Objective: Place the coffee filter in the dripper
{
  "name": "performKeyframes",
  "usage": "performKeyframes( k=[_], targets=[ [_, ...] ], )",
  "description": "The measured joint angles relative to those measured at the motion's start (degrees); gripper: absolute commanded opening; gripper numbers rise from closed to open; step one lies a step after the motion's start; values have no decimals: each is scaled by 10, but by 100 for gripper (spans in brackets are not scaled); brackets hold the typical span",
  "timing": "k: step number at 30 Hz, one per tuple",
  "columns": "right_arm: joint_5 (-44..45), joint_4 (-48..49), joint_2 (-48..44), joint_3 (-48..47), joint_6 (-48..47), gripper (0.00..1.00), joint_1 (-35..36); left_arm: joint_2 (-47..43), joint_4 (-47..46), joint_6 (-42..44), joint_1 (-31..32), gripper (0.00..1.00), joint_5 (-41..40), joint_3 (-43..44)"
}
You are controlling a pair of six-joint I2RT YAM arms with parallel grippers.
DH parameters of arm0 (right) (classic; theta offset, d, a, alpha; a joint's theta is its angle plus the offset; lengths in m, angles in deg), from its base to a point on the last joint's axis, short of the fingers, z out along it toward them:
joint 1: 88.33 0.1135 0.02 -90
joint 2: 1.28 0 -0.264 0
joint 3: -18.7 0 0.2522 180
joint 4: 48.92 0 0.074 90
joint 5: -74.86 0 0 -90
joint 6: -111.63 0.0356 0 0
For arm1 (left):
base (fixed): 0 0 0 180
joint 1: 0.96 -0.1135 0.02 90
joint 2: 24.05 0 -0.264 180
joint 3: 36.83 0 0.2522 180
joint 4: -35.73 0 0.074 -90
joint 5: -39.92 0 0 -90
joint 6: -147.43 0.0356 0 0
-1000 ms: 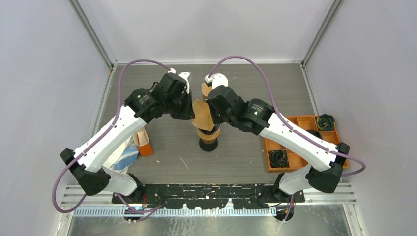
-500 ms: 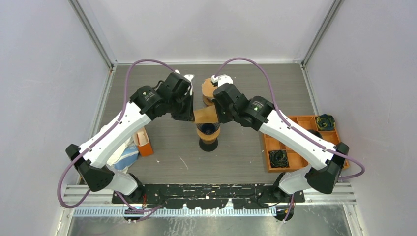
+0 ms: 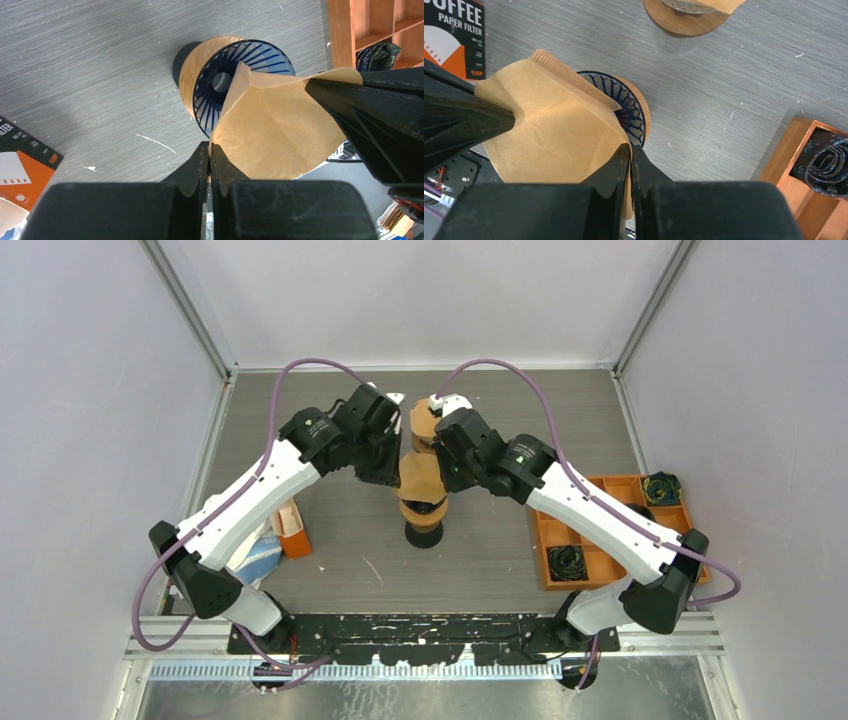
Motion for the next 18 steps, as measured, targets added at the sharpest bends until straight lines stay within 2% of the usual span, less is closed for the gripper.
performKeyframes(
  k=[12, 18],
  targets=[
    [-11, -1, 23, 15, -13, 16, -12, 31, 5, 7, 0, 5, 5, 12],
    [-23, 3, 27, 25, -20, 21, -14, 49, 6, 14, 0, 13, 5, 14]
  ],
)
